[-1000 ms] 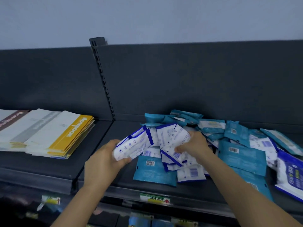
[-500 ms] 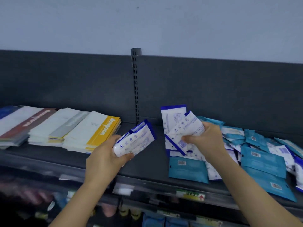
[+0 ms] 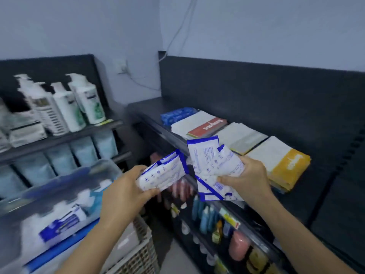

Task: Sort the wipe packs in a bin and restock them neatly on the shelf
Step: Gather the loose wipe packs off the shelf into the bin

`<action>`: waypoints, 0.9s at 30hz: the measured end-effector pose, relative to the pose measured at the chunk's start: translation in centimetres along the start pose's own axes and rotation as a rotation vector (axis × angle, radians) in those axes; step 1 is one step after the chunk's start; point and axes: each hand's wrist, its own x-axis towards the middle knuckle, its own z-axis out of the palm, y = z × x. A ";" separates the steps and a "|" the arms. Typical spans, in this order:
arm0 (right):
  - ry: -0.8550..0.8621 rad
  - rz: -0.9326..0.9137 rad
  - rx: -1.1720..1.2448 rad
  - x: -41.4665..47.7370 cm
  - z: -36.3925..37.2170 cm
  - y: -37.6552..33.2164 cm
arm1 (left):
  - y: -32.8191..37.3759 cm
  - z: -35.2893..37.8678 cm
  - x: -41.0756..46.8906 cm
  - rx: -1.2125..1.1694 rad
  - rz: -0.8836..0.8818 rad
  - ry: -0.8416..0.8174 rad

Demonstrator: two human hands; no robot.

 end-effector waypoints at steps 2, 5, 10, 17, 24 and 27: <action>-0.090 -0.011 0.027 1.2 4.4 -0.7 | -3.7 -1.7 -0.1 0.046 -0.091 0.040; -0.278 0.015 0.058 2.6 10.5 -1.9 | -8.5 -3.7 -0.6 0.097 -0.224 0.080; -0.452 -0.045 0.050 5.5 19.9 -3.0 | -14.0 -6.2 -0.2 0.197 -0.410 0.131; -0.667 -0.121 0.034 10.6 31.8 -3.7 | -19.5 -7.1 3.3 0.248 -0.652 0.173; -0.869 -0.177 -0.087 12.8 41.7 -3.4 | -24.1 -7.2 5.0 0.280 -0.813 0.182; -0.946 -0.151 -0.134 12.4 45.7 -2.4 | -26.3 -7.2 5.5 0.311 -0.831 0.156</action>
